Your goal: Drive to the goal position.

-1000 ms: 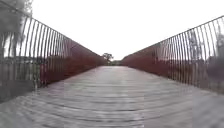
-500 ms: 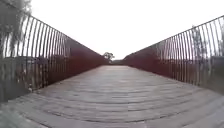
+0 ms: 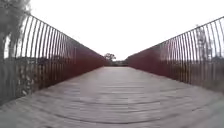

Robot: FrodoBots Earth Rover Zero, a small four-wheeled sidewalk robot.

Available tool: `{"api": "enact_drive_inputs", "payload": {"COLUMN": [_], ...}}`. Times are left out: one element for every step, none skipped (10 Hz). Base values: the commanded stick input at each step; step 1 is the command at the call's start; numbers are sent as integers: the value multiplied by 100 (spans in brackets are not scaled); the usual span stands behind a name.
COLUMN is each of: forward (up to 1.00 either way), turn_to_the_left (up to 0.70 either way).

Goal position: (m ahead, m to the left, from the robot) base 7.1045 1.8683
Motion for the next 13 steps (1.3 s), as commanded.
{"api": "enact_drive_inputs", "payload": {"forward": [100,100,100,100,100,100,100,100,100,100,100,100,100], "turn_to_the_left": [0,0,0,0,0,0,0,0,0,0,0,0,0]}}
